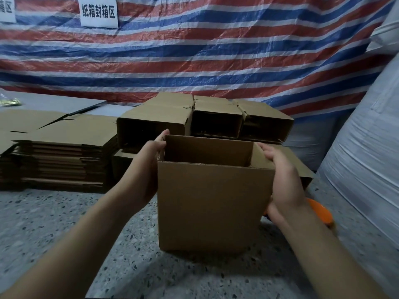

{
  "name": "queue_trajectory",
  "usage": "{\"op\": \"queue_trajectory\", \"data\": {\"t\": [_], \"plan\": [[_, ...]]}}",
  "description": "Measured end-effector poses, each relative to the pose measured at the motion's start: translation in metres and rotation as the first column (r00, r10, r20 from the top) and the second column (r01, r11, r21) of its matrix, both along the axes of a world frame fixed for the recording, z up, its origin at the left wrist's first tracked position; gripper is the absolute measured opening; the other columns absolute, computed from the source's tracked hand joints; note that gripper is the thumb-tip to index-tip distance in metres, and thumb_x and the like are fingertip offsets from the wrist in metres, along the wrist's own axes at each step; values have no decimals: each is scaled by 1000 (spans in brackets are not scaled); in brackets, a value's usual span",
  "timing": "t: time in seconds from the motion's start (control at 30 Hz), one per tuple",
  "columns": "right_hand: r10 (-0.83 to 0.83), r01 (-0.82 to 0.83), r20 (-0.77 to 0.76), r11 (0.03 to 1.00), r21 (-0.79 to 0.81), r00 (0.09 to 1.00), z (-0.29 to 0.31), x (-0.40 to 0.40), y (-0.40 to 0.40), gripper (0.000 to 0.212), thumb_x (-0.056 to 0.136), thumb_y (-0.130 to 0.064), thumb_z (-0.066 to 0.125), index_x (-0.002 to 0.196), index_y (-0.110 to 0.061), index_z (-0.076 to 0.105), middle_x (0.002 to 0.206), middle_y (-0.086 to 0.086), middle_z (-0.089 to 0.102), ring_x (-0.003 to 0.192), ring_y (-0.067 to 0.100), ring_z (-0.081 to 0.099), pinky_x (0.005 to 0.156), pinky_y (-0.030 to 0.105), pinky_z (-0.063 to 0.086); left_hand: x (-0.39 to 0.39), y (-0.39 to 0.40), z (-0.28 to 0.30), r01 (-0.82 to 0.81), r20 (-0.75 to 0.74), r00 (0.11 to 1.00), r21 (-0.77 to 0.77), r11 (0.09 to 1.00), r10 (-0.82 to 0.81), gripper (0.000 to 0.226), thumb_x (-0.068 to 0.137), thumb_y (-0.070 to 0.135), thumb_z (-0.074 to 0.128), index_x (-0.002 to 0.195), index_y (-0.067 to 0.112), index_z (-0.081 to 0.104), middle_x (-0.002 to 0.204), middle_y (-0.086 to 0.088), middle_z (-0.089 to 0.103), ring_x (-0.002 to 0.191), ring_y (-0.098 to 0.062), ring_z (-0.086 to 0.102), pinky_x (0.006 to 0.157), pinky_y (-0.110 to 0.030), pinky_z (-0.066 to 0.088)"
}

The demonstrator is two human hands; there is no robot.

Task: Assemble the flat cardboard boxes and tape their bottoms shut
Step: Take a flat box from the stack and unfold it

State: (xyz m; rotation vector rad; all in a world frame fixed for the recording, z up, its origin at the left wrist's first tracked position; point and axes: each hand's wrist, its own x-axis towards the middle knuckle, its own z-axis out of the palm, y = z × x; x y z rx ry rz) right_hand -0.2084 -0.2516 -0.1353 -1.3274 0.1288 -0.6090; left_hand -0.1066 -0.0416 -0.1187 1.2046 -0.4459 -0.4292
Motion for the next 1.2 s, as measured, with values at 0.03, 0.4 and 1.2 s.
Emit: {"op": "queue_trajectory", "data": {"t": [0.03, 0.4, 1.2], "plan": [[26, -25, -13, 998, 60, 1000, 0, -2, -3, 42, 102, -42, 39, 98, -24, 77, 87, 3, 76, 76, 17, 73, 56, 29, 56, 2, -2, -1, -6, 2, 1000, 0, 1000, 6, 47, 101, 32, 35, 146, 38, 41, 137, -7, 52, 88, -19, 68, 56, -24, 54], [-23, 99, -245, 947, 305, 969, -15, 2, 0, 78, 105, -46, 35, 38, -23, 69, 46, -1, 61, 35, 12, 58, 35, 20, 45, 5, -6, -22, -18, 33, 999, 58, 998, 16, 58, 92, 65, 35, 82, 29, 80, 83, -3, 76, 75, -15, 74, 56, -22, 55], [-32, 98, -186, 930, 355, 982, -23, -1, 9, 76, 103, -55, 32, 48, -24, 75, 55, 0, 69, 46, 13, 67, 42, 23, 52, -15, -14, -15, -171, -117, 978, 8, 985, 171, 59, 100, 28, 47, 45, 25, 70, 54, 1, 66, 44, -11, 63, 38, -21, 48]]}}
